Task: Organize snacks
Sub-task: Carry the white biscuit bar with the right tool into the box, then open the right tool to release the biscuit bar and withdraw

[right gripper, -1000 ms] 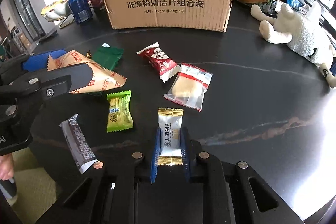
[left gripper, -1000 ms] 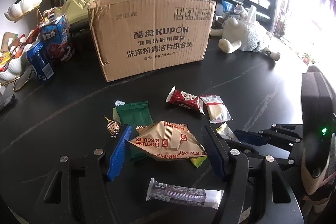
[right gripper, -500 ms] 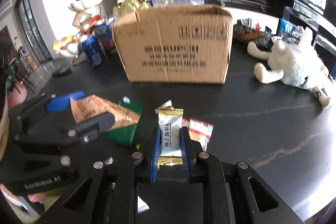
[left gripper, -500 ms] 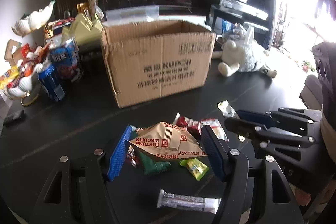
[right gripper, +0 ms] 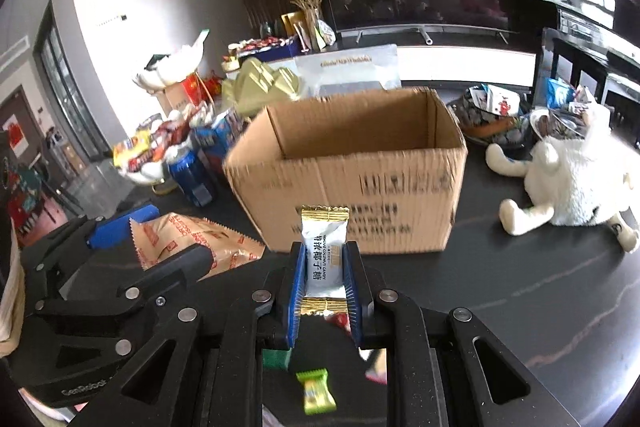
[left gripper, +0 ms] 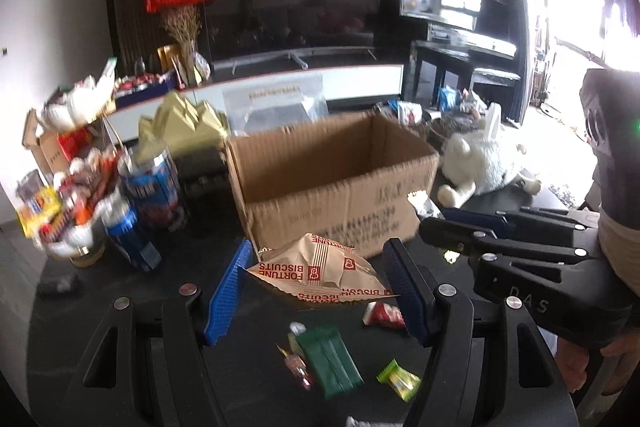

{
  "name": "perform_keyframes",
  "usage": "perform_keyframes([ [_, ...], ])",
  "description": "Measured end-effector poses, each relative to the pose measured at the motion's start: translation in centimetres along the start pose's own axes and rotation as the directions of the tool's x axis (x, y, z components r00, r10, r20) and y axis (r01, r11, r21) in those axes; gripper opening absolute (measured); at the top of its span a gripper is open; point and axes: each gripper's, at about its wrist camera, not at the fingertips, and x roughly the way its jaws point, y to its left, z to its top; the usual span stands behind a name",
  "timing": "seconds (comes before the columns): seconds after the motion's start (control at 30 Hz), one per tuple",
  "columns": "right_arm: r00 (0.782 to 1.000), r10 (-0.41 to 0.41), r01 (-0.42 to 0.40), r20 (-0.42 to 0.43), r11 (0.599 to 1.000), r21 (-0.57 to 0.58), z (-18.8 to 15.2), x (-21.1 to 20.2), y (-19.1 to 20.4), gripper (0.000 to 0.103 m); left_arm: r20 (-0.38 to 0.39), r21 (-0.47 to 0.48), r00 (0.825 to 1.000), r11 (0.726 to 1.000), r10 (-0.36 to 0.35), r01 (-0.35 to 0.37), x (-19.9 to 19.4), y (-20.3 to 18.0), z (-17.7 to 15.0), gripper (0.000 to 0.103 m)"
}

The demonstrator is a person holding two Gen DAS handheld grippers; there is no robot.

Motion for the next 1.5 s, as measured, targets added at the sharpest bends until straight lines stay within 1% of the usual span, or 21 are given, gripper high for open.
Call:
perform_keyframes([
  [0.13,1.0,0.006,-0.007,0.014,1.0,0.019,2.2,0.5,-0.3,0.02,0.03,0.012,0.999,1.0,0.014,-0.014,0.0,0.5,2.3,0.067],
  [0.3,1.0,0.007,-0.007,0.02,1.0,0.02,4.5,1.2,-0.7,0.02,0.031,0.014,0.999,1.0,0.006,-0.007,1.3,1.2,5.0,0.067],
  [0.5,1.0,-0.01,0.009,0.03,1.0,0.01,6.7,2.3,-1.2,0.02,0.027,0.021,1.0,1.0,0.016,-0.016,3.5,1.8,6.9,0.067],
  [0.63,0.999,-0.018,0.017,0.031,1.0,0.014,8.1,3.6,-1.8,0.02,0.015,0.004,1.0,1.0,-0.003,0.003,5.5,2.4,7.9,0.067],
  [0.73,0.999,-0.022,0.021,0.027,1.0,0.016,8.8,4.6,-2.2,0.02,0.004,-0.008,1.0,1.0,0.02,-0.02,7.0,2.8,8.3,0.069],
  [0.77,0.999,-0.03,0.029,0.033,0.999,0.016,8.8,4.8,-2.3,0.021,-0.003,-0.014,1.0,1.0,0.027,-0.027,7.4,3.1,8.3,0.072],
  [0.8,0.998,-0.043,0.042,0.035,0.999,0.014,8.9,5.0,-2.4,0.023,-0.011,-0.027,0.999,0.999,0.03,-0.03,7.7,3.5,8.3,0.074],
  [0.83,0.998,-0.056,0.055,0.035,0.998,0.015,8.9,5.2,-2.4,0.03,-0.015,-0.035,0.999,0.999,0.031,-0.032,7.9,3.7,8.2,0.075],
  [0.87,0.997,-0.064,0.064,0.037,0.998,0.017,8.9,5.3,-2.5,0.032,-0.02,-0.037,0.999,0.999,0.032,-0.033,8.0,3.9,8.0,0.075],
  [1.0,0.996,-0.077,0.077,0.032,0.997,0.0,8.3,5.1,-2.1,0.032,-0.016,-0.038,0.999,0.998,0.051,-0.052,7.0,3.9,6.9,0.078],
  [1.03,0.996,-0.08,0.08,0.032,0.997,-0.002,8.0,5.0,-2.0,0.032,-0.013,-0.041,0.999,0.998,0.045,-0.046,6.6,3.9,6.6,0.078],
  [1.17,0.996,-0.069,0.07,0.048,0.998,-0.007,6.9,3.5,-1.3,0.033,0.014,-0.045,0.999,0.998,0.034,-0.033,4.4,3.7,5.4,0.082],
  [1.3,0.996,-0.06,0.062,0.064,0.998,-0.029,5.3,1.7,-0.2,0.033,0.05,-0.036,0.997,0.998,0.056,-0.054,1.7,3.5,3.6,0.087],
  [1.37,0.996,-0.05,0.053,0.072,0.998,-0.034,4.5,0.9,0.4,0.037,0.055,-0.034,0.997,0.998,0.062,-0.06,0.7,3.4,2.9,0.088],
  [1.5,0.996,-0.036,0.04,0.079,0.998,-0.049,2.8,-0.5,1.5,0.038,0.052,-0.041,0.997,0.997,0.061,-0.059,-1.3,3.3,1.3,0.088],
])
